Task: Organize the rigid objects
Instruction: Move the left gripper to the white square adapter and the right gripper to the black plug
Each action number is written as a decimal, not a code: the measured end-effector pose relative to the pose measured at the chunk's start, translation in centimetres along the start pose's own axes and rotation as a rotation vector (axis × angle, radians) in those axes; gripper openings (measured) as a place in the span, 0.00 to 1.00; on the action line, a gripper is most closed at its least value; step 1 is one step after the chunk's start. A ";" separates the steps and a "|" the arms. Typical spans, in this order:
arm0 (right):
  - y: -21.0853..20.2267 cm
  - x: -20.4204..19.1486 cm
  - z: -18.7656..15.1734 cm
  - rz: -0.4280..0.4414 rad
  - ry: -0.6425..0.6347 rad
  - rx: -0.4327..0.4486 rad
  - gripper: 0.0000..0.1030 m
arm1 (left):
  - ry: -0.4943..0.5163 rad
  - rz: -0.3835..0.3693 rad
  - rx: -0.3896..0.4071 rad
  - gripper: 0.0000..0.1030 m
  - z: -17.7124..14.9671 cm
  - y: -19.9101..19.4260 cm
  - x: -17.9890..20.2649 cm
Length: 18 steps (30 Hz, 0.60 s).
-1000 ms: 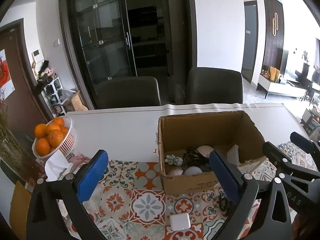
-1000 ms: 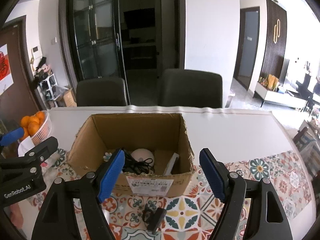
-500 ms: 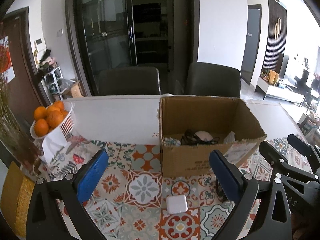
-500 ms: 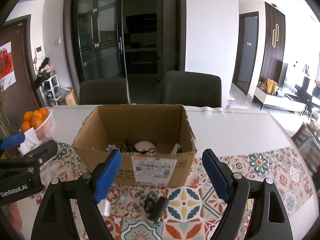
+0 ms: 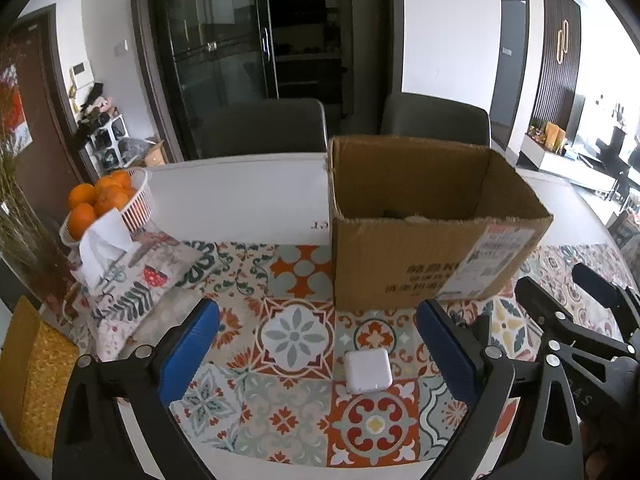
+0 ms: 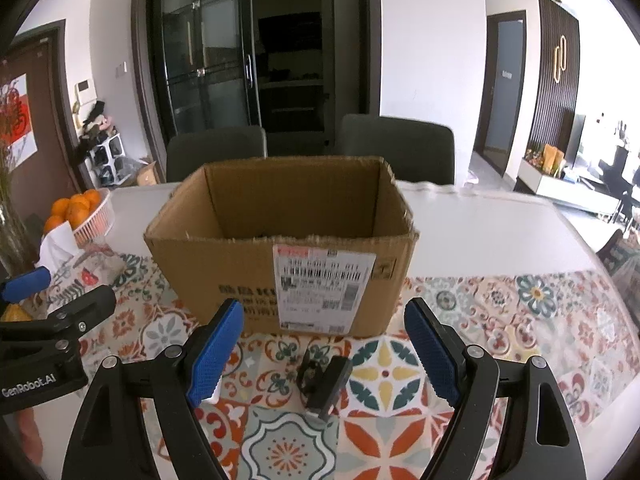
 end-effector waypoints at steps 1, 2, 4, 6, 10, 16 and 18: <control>0.2 0.0 -0.3 0.002 0.003 -0.005 0.80 | 0.000 0.002 -0.004 0.98 -0.3 0.1 0.0; 0.4 0.0 -0.7 0.006 0.006 -0.011 0.80 | -0.001 0.002 -0.010 0.98 -0.6 0.3 0.0; 0.7 -0.1 -1.3 0.014 0.006 -0.017 0.80 | -0.010 -0.006 -0.028 0.98 -1.3 0.7 -0.1; 1.0 -0.1 -1.8 0.022 0.010 -0.026 0.80 | -0.019 -0.013 -0.053 0.98 -2.0 1.3 -0.1; 2.1 -0.2 -3.2 0.029 0.016 -0.061 0.80 | -0.033 -0.021 -0.098 0.98 -3.2 2.5 0.1; 4.0 -0.2 -4.8 0.036 0.023 -0.112 0.80 | -0.030 -0.005 -0.134 0.98 -4.7 4.2 0.1; 4.7 -0.2 -5.3 0.037 0.018 -0.125 0.80 | -0.027 0.005 -0.142 0.98 -5.0 4.7 0.1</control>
Point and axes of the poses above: each gripper's, at about its wrist camera, not at the fingertips, and y roughly the way its jaws point, x to its right, z to its top, the point moved 3 cm from there along y, roughly the way its jaws point, and after that the axes turned 4 degrees about x, right-handed, at the moved point
